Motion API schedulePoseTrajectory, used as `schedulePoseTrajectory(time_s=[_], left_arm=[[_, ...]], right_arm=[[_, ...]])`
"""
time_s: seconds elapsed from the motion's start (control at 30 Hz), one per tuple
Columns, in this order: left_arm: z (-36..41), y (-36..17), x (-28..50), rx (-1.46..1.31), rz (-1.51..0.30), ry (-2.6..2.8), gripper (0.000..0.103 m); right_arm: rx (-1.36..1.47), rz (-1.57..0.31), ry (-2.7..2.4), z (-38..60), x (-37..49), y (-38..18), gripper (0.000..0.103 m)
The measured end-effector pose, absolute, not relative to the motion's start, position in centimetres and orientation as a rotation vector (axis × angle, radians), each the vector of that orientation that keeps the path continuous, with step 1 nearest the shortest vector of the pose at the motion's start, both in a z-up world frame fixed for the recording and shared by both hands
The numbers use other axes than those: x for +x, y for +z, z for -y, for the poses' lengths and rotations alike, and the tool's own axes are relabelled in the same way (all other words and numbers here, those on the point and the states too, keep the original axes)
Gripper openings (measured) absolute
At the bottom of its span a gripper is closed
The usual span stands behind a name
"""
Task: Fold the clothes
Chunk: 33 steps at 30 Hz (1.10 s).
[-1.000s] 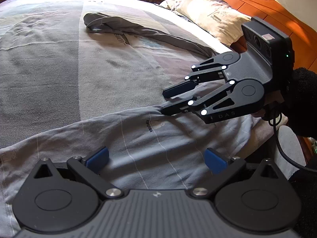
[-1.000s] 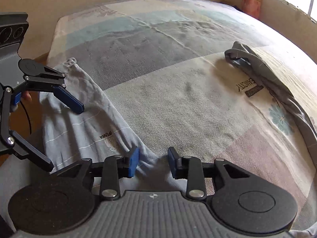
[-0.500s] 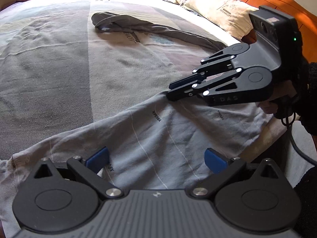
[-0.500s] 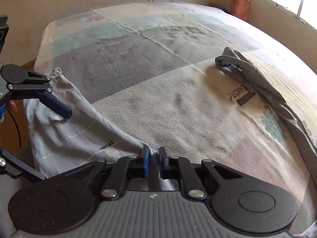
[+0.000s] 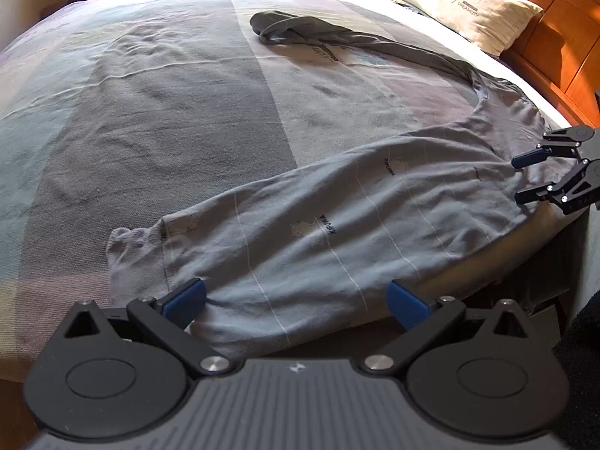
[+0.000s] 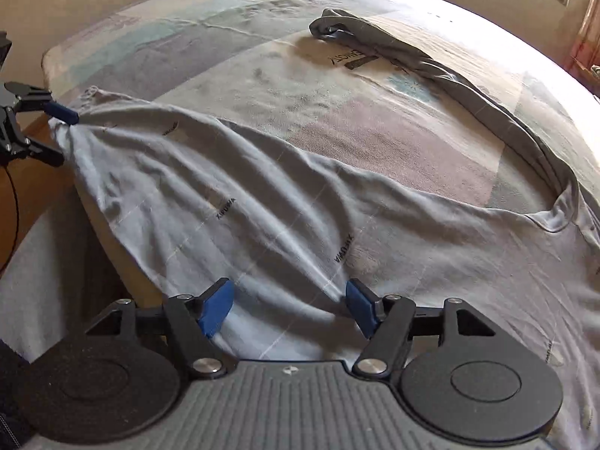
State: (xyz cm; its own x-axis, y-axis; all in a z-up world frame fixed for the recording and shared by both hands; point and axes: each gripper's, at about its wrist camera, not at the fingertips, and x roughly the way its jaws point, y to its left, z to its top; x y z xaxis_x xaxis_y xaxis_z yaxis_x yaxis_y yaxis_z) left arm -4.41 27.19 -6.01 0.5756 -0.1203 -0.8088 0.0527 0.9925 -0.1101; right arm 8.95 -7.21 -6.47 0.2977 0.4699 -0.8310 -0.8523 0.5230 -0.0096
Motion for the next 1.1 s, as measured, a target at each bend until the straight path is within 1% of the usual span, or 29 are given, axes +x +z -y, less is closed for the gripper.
schedulePoseTrajectory(time_s=[0.1, 0.13, 0.2, 0.33, 0.4, 0.43, 0.53, 0.6, 0.7, 0.73, 0.77, 0.8, 0.83, 0.9, 0.97, 1.07, 1.1], left_arm=[[-26.2, -5.5, -3.3, -0.075, -0.904, -0.124, 0.102], [-25.7, -5.7, -2.9, -0.078, -0.895, -0.140, 0.102], [-24.8, -6.6, -2.0, -0.071, -0.898, -0.168, 0.102], [-23.9, -8.3, -3.0, 0.065, -0.932, -0.135, 0.103], [-24.8, -8.2, -4.1, 0.061, -0.950, -0.115, 0.102], [-25.4, -7.8, -4.5, 0.054, -0.962, -0.102, 0.102], [-26.4, -6.5, -5.1, 0.031, -0.961, -0.076, 0.102], [-26.5, -5.5, -5.0, 0.013, -0.934, -0.069, 0.102], [-26.4, -5.3, -4.1, -0.032, -0.908, -0.085, 0.102], [-26.2, -5.6, -3.6, -0.043, -0.910, -0.088, 0.102], [-26.0, -5.9, -3.1, -0.049, -0.915, -0.090, 0.102], [-25.8, -6.3, -2.8, -0.051, -0.923, -0.090, 0.102], [-25.7, -6.8, -2.5, -0.060, -0.938, -0.080, 0.102], [-25.8, -7.7, -2.1, -0.085, -0.966, -0.056, 0.102], [-25.6, -7.3, -2.2, -0.082, -0.942, -0.058, 0.102], [-25.3, -6.3, -2.0, -0.116, -0.878, -0.084, 0.102], [-25.3, -6.4, -1.7, -0.122, -0.884, -0.089, 0.102]], right_arm=[[-0.423, -0.845, 0.861, 7.6, 9.3, -5.6, 0.072], [-0.390, -0.839, 0.825, 7.5, 9.6, -5.6, 0.075], [-0.379, -0.849, 0.766, 6.7, 10.2, -6.5, 0.075], [-0.410, -0.834, 0.820, 4.6, 8.2, -7.4, 0.075], [-0.451, -0.838, 0.892, 3.2, 6.4, -7.8, 0.083], [-0.483, -0.832, 0.924, 2.5, 5.6, -7.9, 0.090], [-0.532, -0.800, 1.048, 0.8, 3.3, -7.1, 0.089], [-0.477, -0.770, 1.133, -0.2, 2.8, -6.0, 0.089], [-0.421, -0.796, 1.246, -2.4, 2.4, -5.9, 0.089], [-0.404, -0.815, 1.281, -2.9, 2.3, -6.2, 0.089], [-0.377, -0.891, 1.324, -3.7, 2.3, -6.9, 0.089], [-0.356, -0.966, 1.347, -4.3, 2.3, -7.6, 0.092], [-0.331, -0.959, 1.360, -4.1, 1.9, -7.5, 0.097], [-0.305, -1.008, 1.387, -3.6, 2.0, -7.5, 0.097], [-0.280, -1.063, 1.415, -3.2, 2.1, -7.4, 0.095], [-0.253, -0.993, 1.302, -1.0, 3.5, -5.5, 0.094], [-0.221, -0.975, 1.255, 0.1, 4.4, -4.9, 0.094]])
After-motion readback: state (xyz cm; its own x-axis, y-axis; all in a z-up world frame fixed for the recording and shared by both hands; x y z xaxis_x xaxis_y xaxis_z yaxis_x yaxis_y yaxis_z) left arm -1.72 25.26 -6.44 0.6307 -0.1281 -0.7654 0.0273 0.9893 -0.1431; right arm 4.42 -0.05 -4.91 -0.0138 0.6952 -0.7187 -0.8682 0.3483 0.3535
